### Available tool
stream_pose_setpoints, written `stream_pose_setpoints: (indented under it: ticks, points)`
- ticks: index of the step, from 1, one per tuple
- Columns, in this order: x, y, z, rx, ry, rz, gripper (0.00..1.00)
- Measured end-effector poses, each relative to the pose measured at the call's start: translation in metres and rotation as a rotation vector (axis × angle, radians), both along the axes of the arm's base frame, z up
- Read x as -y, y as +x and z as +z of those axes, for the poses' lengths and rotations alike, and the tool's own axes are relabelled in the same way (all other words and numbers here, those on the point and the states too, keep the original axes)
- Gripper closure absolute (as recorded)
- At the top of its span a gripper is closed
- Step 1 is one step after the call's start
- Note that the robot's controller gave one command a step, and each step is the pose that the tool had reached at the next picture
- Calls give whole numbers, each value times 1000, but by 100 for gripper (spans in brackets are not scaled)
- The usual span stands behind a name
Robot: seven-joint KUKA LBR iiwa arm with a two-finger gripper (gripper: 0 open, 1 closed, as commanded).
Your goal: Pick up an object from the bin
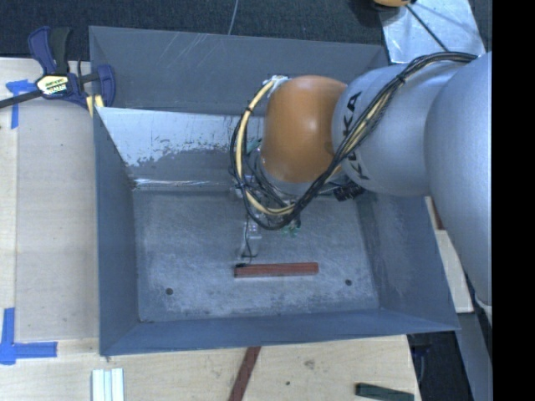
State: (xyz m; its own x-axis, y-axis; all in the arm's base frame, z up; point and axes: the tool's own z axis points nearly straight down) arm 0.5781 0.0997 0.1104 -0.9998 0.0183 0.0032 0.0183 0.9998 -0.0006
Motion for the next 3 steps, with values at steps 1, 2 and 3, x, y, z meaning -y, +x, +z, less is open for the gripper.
stream_pose_setpoints:
  ticks: [1, 2, 3]
  points:
    - [37, -11, -18, 8, 1, 52, 0]
    - [62, -70, -8, 5, 1, 201, 0]
    - [88, -55, -39, 7, 2, 173, 100]
